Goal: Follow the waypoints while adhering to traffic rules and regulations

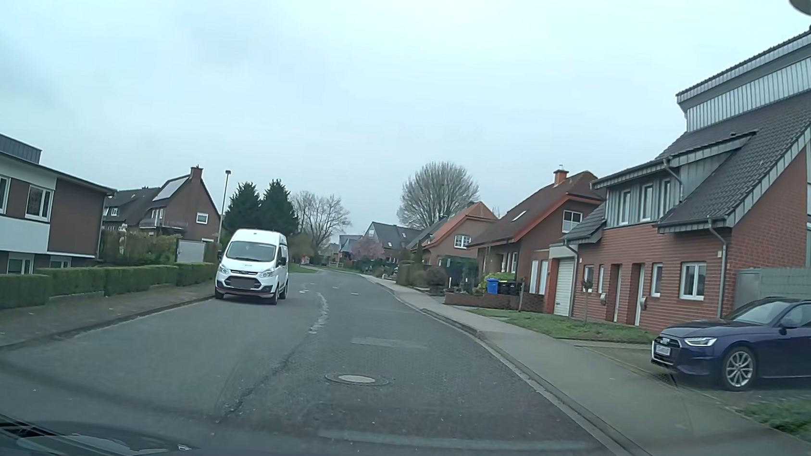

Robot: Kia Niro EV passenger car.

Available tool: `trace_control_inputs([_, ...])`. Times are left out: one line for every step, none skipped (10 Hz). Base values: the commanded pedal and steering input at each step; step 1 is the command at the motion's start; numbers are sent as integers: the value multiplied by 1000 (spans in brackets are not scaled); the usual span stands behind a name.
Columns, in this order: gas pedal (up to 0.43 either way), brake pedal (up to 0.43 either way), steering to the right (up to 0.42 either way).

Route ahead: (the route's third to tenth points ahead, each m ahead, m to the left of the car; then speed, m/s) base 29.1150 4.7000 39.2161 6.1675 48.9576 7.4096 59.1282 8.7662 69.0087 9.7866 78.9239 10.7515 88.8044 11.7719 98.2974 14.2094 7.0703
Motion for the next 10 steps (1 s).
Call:
trace_control_inputs([228, 0, -30])
trace_control_inputs([228, 0, -26])
trace_control_inputs([228, 0, -23])
trace_control_inputs([228, 0, -22])
trace_control_inputs([228, 0, -22])
trace_control_inputs([228, 0, -21])
trace_control_inputs([228, 0, -21])
trace_control_inputs([228, 0, -20])
trace_control_inputs([228, 0, -20])
trace_control_inputs([228, 0, -20])
